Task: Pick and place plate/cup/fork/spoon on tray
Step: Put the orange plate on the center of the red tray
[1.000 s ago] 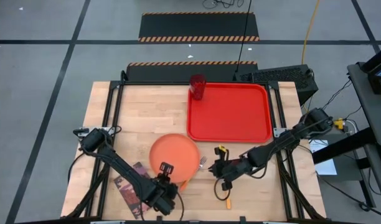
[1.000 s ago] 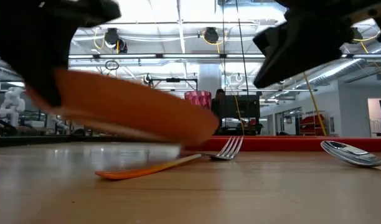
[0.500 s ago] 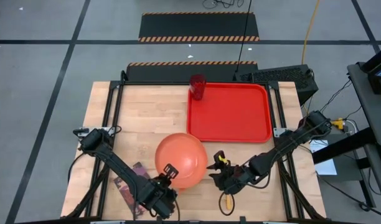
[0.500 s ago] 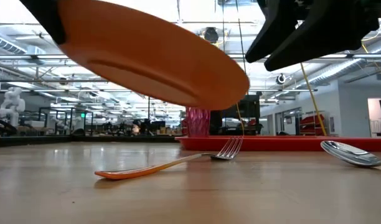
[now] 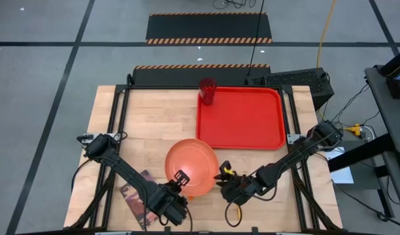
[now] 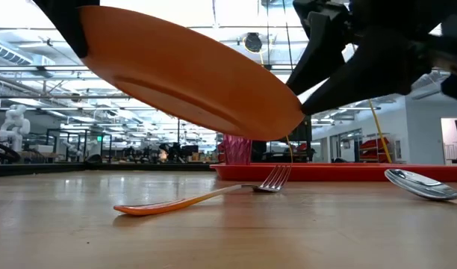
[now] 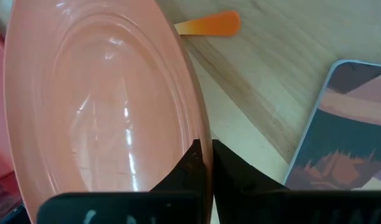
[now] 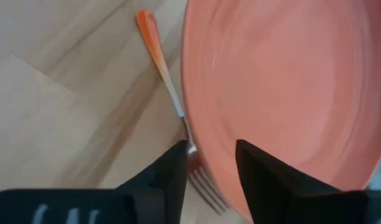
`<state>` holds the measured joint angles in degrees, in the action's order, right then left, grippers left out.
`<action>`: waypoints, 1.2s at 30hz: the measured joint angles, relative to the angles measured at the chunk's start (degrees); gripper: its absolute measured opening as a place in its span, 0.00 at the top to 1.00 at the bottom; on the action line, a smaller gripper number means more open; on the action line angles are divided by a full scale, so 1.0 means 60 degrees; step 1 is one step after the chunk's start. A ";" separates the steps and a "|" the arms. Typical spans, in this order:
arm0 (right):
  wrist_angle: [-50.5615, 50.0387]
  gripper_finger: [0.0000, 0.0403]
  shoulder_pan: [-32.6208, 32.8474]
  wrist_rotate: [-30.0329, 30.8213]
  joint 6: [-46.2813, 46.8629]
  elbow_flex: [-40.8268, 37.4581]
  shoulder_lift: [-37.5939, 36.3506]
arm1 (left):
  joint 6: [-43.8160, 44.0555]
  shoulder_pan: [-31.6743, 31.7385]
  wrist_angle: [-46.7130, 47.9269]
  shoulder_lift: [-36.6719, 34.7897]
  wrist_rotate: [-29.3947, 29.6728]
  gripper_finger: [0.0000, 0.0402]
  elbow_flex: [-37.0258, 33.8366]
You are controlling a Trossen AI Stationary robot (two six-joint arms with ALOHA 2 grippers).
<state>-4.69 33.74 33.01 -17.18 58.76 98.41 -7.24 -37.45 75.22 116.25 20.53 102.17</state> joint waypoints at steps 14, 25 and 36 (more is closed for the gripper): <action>-0.0084 0.96 -0.0059 -0.0047 -0.0247 -0.0015 0.0386 | -0.0126 0.0007 -0.0080 0.0000 0.0815 0.92 0.0000; -0.0038 0.99 -0.0052 -0.0069 -0.0001 -0.0021 0.0378 | 0.2539 -0.0137 0.0197 0.0000 0.3169 0.63 0.0000; -0.1785 0.99 -0.0066 0.0325 0.1501 0.0000 -0.0946 | 0.7704 -0.0950 0.2467 -0.0085 0.4358 0.39 0.0007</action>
<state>-15.41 33.34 34.96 -8.18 58.76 92.74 38.98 -43.15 90.03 115.74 46.68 102.21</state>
